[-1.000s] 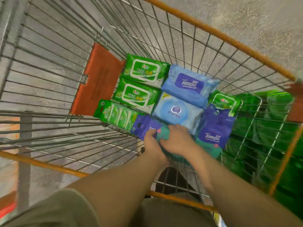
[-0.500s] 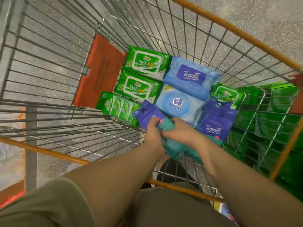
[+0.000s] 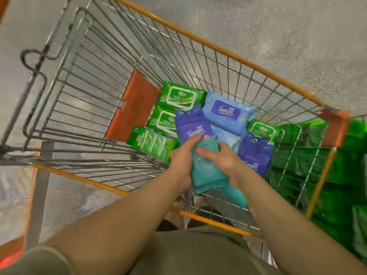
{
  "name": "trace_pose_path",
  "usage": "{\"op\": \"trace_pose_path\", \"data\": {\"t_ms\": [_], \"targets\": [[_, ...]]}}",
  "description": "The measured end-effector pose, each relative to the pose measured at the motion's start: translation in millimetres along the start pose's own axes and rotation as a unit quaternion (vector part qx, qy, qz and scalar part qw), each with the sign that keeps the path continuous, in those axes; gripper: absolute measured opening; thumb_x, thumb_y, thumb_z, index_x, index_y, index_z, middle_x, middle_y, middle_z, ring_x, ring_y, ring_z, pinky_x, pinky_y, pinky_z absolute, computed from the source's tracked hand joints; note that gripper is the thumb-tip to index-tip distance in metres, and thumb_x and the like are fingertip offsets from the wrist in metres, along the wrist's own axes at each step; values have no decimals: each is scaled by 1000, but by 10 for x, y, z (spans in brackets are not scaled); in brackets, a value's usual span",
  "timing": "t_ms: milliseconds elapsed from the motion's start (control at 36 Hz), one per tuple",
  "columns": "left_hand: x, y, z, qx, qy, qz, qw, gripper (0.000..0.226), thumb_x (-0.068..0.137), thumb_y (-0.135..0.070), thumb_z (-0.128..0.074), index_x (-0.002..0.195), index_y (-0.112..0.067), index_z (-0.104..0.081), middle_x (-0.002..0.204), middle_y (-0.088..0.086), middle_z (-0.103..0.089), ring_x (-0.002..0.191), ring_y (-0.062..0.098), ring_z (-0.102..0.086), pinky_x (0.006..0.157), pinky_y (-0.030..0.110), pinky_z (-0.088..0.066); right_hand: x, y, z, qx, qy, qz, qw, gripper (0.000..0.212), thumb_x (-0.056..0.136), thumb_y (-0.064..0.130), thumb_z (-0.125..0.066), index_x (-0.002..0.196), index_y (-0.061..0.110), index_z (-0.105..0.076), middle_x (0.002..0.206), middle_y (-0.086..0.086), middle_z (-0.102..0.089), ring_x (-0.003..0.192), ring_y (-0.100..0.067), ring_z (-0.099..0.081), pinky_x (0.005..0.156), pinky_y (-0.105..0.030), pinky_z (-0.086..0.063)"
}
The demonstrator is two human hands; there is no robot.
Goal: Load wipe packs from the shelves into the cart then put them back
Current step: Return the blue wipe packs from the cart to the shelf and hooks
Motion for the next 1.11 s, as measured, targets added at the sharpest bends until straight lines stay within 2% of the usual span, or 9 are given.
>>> {"op": "trace_pose_path", "data": {"t_ms": [83,167,333,444,556,639,861,1028,1111], "targets": [[-188,-108,-151,22,33,-20,999,80,53,-51,-89,122,-13,-74,119,19,-73,109,41,-70,89,57,-58,-106,115,20,21,-10,15,1000,102,40,59,-92,124,12,-59,101,-11,-77,83,-29,-77,78,-48,-63],[-396,-227,-270,19,54,-36,998,72,63,-47,-84,125,-12,-72,121,20,-72,110,41,-70,84,51,-61,-253,259,29,44,-15,46,998,114,30,69,-93,124,13,-60,104,-11,-77,87,-31,-77,85,-55,-60],[-934,-522,-552,33,134,-59,989,47,89,-39,-68,124,-7,-72,114,18,-74,84,32,-72,76,43,-62,-739,703,-40,113,-26,116,987,70,70,43,-87,129,17,-59,110,-10,-76,93,-29,-76,84,-49,-61],[-1321,-720,-663,71,170,-89,979,48,90,-39,-66,126,-7,-71,122,22,-71,95,35,-70,87,48,-59,-1112,969,-84,125,-33,143,981,32,90,28,-75,119,17,-66,100,-9,-78,90,-31,-76,82,-48,-61],[-1653,-870,-736,104,204,-116,967,60,74,-40,-74,125,-7,-71,119,22,-73,109,40,-68,94,55,-57,-1464,1137,-148,140,-58,160,975,41,86,36,-77,122,18,-66,103,-9,-78,90,-31,-76,86,-53,-60],[-1873,-928,-761,126,229,-122,958,50,83,-39,-70,124,-8,-72,119,21,-73,109,40,-69,97,56,-55,-1767,1250,-232,140,-63,186,970,37,91,40,-71,120,17,-67,104,-8,-78,93,-29,-76,88,-50,-60],[-2552,-879,-759,226,308,-109,918,43,88,-38,-68,119,-10,-74,109,17,-76,89,31,-74,80,41,-62,-2498,1210,-406,213,-119,234,941,37,96,35,-66,126,13,-64,109,-13,-76,101,-33,-74,96,-56,-55],[-3109,-603,-740,306,354,-101,878,33,90,-35,-67,110,-10,-76,105,17,-77,76,28,-73,62,34,-63,-3075,911,-438,320,-182,268,890,35,94,31,-67,124,11,-67,106,-15,-77,96,-32,-75,88,-48,-60],[-3319,-353,-757,356,374,-103,850,33,89,-37,-68,108,-11,-77,106,18,-77,74,27,-74,66,35,-62,-3399,700,-401,354,-218,284,864,36,94,29,-68,123,8,-68,107,-16,-76,99,-35,-74,88,-48,-60]]}}
Point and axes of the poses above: each hand's wrist, its own x-axis towards the middle knuckle, its own z-axis out of the back of the hand, y = z × x, the point moved 10 cm from there along x, towards the middle knuckle
